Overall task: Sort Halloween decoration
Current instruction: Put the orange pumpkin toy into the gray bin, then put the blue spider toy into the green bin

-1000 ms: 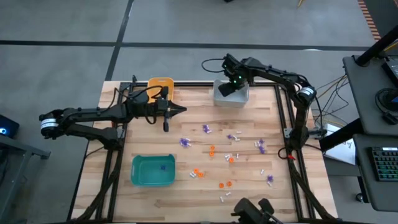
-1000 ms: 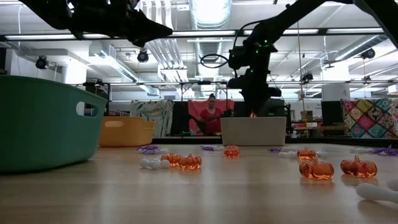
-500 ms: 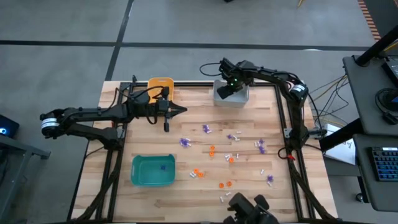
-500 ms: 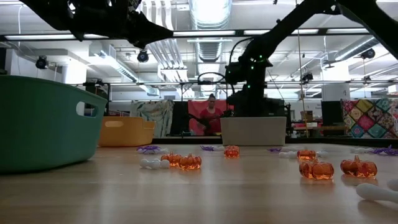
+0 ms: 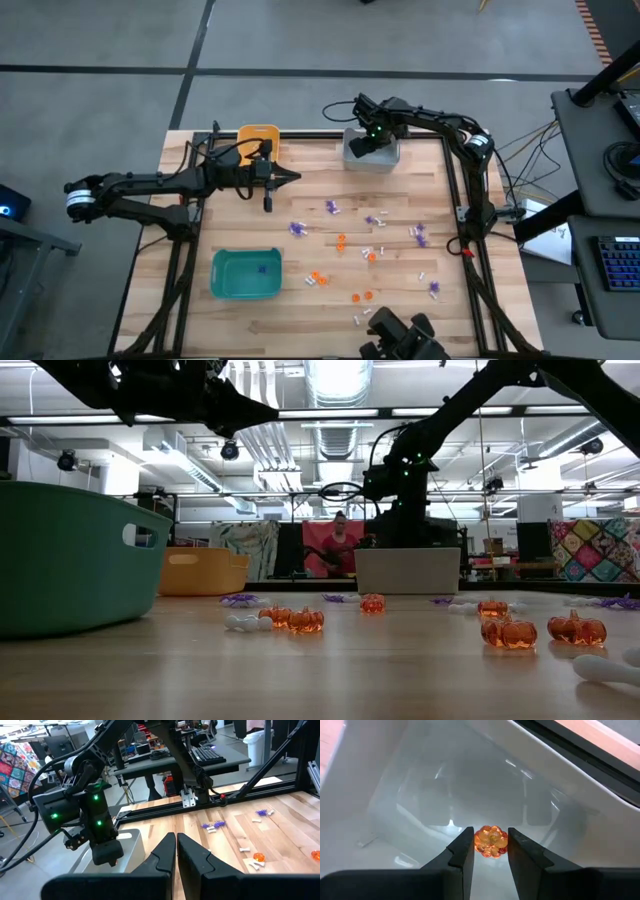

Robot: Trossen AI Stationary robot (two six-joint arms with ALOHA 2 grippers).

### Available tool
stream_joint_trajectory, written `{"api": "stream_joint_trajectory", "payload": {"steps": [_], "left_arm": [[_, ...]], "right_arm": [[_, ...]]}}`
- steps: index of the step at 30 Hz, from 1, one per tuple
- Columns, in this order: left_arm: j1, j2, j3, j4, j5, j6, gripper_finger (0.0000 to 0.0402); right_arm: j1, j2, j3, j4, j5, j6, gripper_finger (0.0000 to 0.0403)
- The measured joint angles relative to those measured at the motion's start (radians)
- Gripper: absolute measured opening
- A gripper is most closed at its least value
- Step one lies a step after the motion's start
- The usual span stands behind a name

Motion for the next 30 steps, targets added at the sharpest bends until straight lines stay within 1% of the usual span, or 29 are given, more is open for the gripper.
{"api": "stream_joint_trajectory", "payload": {"steps": [9,17,21,25,30], "left_arm": [[0.000,0.000,0.000,0.000,0.000,0.000,0.0000],[0.000,0.000,0.000,0.000,0.000,0.000,0.0000],[0.000,0.000,0.000,0.000,0.000,-0.004,0.0000],[0.000,0.000,0.000,0.000,0.000,-0.030,0.0000],[0.000,0.000,0.000,-0.004,0.000,-0.075,0.0000]], "right_arm": [[0.000,0.000,0.000,0.000,0.000,-0.003,0.0099],[0.000,0.000,0.000,0.000,0.000,-0.003,0.0148],[0.000,0.000,0.000,0.000,0.000,-0.004,0.0165],[0.000,-0.023,0.000,-0.004,-0.001,-0.003,0.0167],[0.003,-0.106,0.000,-0.014,-0.006,-0.003,0.0156]]}}
